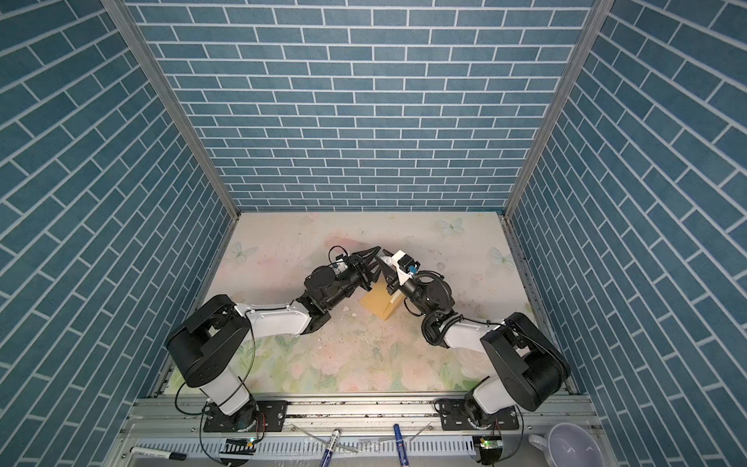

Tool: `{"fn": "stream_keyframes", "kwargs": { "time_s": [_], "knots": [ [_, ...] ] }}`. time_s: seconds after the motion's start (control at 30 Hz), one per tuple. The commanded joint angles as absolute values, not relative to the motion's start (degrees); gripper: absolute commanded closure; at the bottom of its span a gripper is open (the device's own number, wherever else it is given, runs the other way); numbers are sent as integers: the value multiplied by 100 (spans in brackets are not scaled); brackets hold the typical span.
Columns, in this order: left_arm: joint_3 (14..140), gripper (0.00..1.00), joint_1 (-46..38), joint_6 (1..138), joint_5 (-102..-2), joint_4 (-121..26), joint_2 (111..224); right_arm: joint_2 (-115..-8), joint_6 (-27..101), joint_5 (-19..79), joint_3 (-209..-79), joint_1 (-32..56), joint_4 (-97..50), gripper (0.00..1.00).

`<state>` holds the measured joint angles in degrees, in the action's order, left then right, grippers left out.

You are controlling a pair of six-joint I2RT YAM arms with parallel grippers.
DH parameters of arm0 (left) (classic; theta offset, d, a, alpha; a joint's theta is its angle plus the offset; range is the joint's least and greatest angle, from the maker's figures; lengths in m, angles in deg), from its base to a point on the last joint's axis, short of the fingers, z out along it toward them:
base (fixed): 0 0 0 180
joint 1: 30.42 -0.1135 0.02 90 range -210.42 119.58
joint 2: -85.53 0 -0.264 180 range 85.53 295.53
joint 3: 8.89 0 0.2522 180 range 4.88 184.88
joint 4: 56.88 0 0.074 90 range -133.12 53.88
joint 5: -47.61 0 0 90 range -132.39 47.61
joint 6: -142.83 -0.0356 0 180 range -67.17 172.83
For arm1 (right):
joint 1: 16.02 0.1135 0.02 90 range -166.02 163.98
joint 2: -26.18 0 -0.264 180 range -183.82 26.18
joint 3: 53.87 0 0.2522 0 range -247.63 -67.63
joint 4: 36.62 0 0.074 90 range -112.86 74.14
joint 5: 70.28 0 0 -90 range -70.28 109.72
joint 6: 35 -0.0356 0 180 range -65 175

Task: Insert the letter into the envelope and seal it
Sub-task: 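Raise the left gripper toward the glue stick while right gripper holds it up, then grasp the white glue stick with the left gripper while right gripper opens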

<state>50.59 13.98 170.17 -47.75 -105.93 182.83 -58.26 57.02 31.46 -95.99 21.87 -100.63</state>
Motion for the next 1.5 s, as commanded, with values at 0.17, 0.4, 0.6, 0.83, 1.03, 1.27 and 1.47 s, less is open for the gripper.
{"fn": "stream_keyframes", "kwargs": {
  "time_s": [0.17, 0.4, 0.6, 0.83, 1.03, 1.27, 1.47],
  "knots": [
    [5258, 93, 1361, 16879, -4832, -10679, 18410, -5863, 5956, 3090, -9478, 2231, -10292, 100],
    [5278, 100, 1241, 15931, -5016, -10108, 18249, -5692, 5565, 2905, -9403, 2239, -10175, 56],
    [5067, 100, 900, 13773, -4821, -8068, 17359, -4411, 4997, 2053, -9499, 2239, -7414, 17],
    [5506, 100, 953, 10017, -4001, -5316, 16354, -3461, 4043, 806, -10407, 2226, -3001, 16],
    [5364, 100, 1129, 8602, -3776, -4893, 15988, -3689, 2673, 583, -10858, 2195, -1342, 16],
    [5169, 100, 1335, 8191, -3589, -4969, 15832, -4732, 1574, 307, -11463, 2179, -696, 19],
    [5055, 100, 1353, 8201, -3567, -5074, 15831, -5641, 1138, 204, -11820, 2160, -659, 25]
  ]
}}
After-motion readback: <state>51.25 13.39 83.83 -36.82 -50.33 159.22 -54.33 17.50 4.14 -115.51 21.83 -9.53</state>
